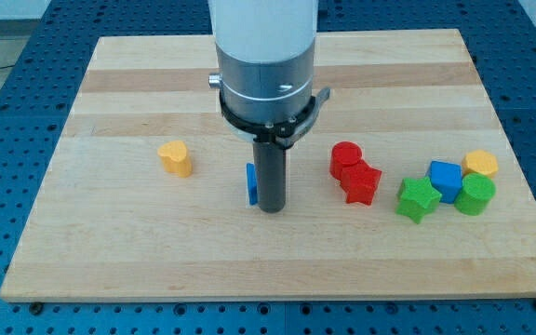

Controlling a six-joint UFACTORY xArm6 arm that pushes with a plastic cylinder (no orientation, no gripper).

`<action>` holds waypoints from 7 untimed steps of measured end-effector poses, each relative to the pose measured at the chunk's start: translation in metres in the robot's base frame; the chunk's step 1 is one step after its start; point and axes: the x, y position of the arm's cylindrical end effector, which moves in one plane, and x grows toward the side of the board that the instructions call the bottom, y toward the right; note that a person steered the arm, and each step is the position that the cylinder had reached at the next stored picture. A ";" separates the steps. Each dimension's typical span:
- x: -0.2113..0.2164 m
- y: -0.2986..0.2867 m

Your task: Place the blue triangle below the yellow heart

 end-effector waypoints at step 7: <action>-0.024 -0.077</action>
